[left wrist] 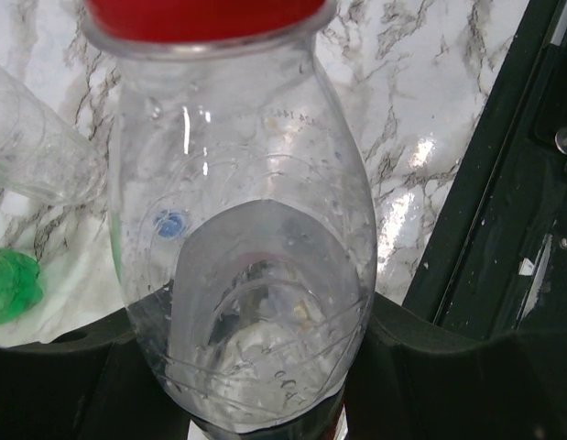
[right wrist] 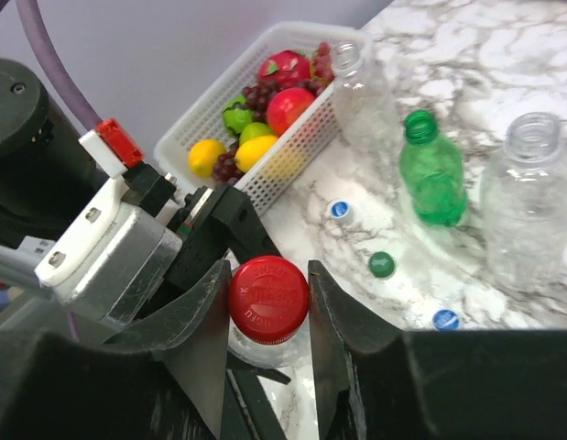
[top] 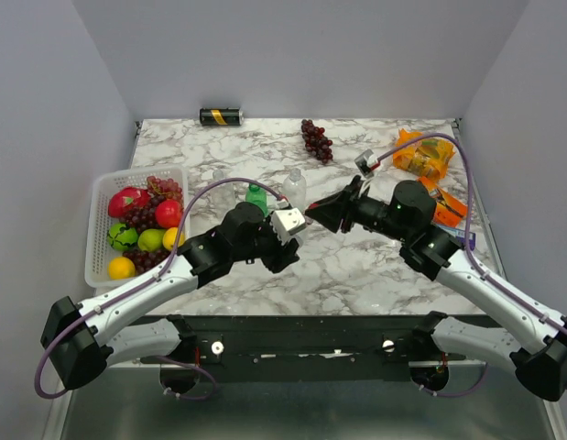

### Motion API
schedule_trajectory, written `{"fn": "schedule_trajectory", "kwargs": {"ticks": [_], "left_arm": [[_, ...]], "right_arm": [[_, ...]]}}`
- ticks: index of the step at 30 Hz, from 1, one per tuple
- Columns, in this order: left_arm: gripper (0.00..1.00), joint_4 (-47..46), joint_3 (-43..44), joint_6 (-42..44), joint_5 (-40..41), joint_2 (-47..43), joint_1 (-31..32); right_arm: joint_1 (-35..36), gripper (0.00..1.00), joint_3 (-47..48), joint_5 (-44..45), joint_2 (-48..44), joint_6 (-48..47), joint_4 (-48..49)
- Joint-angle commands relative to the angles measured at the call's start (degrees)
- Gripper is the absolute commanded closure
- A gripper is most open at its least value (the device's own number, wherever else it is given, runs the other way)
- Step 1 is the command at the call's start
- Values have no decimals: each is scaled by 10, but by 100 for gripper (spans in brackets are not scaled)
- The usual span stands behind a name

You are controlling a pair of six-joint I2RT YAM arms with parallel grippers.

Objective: Unscrew the bottle caps

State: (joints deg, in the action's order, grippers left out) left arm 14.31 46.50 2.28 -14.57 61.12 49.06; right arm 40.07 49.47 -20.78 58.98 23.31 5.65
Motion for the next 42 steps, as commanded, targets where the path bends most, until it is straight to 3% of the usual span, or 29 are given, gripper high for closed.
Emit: {"fn": "schedule_trajectory", "kwargs": {"ticks": [1, 5, 13, 21, 29, 42], "left_arm": [[64, 0, 12, -3, 2, 4, -4], [65, -1, 12, -3, 2, 3, -5], [67, -12, 0, -10, 116, -54, -4], [66, -19, -8, -13, 151, -77, -5], [66, -17, -6, -16, 147, -65, -5], [66, -15, -4, -14, 126, -58, -5]], "right_arm": [[-24, 66, 40, 68, -41, -41, -49], [-45, 66, 50, 69, -54, -44, -55], [-79, 66, 28, 204, -47, -80, -143], [-98, 66, -12, 277, 95, -71, -128], [-81, 66, -32, 266, 217, -52, -78], [-38, 62, -25, 259, 335, -21, -63]]}}
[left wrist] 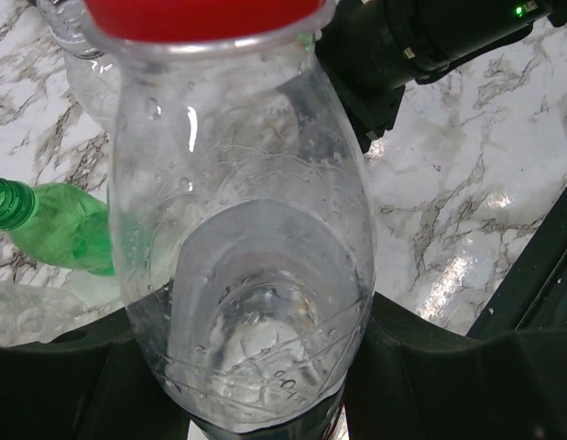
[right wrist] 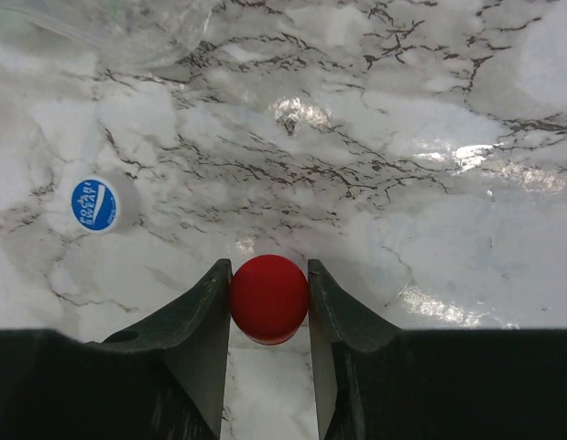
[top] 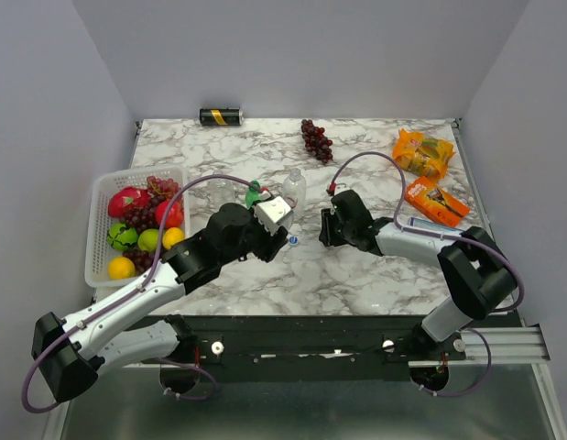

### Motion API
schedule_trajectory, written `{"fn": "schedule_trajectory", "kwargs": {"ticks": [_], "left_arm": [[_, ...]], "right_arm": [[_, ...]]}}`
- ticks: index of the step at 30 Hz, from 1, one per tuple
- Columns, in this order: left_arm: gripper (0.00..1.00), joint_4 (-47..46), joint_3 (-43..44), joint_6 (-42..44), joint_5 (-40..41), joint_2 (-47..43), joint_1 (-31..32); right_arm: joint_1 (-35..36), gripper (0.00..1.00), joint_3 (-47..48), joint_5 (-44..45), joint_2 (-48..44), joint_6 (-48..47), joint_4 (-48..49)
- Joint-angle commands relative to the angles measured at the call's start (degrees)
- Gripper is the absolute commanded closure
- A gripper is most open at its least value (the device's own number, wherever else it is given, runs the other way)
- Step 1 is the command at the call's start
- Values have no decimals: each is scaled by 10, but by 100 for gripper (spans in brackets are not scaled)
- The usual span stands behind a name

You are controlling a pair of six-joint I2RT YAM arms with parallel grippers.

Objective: Unscrew the bottle caps

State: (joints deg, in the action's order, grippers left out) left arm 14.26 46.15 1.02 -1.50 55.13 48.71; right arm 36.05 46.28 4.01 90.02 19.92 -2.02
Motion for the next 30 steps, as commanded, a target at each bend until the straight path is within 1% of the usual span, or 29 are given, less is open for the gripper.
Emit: {"fn": "schedule_trajectory", "kwargs": {"ticks": [1, 9, 10, 12, 13, 16, 19, 24, 26, 28, 30], "left_arm": [[66, -15, -1, -2, -5, 3, -2], [66, -15, -1, -2, -9, 1, -2], [66, -15, -1, -2, -9, 3, -2], [66, -16, -1, -1, -11, 3, -1], [66, -15, 0, -2, -11, 2, -2], [66, -15, 0, -1, -12, 1, -2], [66, -15, 0, -2, -14, 1, -2], [66, -14, 0, 0, -23, -2, -1], [66, -19, -2, 3, -32, -4, -1], [66, -27, -5, 8, -67, -7, 0], [66, -31, -7, 12, -96, -7, 0]], "right_arm": [[2, 62, 7, 16, 32, 12, 12], [8, 58, 8, 72, 47, 9, 4], [8, 53, 10, 83, 50, 11, 3], [9, 48, 15, 89, 58, 13, -7], [9, 41, 19, 88, 60, 17, -11], [9, 34, 25, 83, 59, 20, -18], [9, 31, 25, 72, 45, 21, -18], [9, 30, 22, 68, 28, 24, -26], [9, 30, 16, 67, 3, 25, -28], [9, 31, 10, 64, -22, 25, -41], [9, 32, 7, 52, -75, 21, -62]]}}
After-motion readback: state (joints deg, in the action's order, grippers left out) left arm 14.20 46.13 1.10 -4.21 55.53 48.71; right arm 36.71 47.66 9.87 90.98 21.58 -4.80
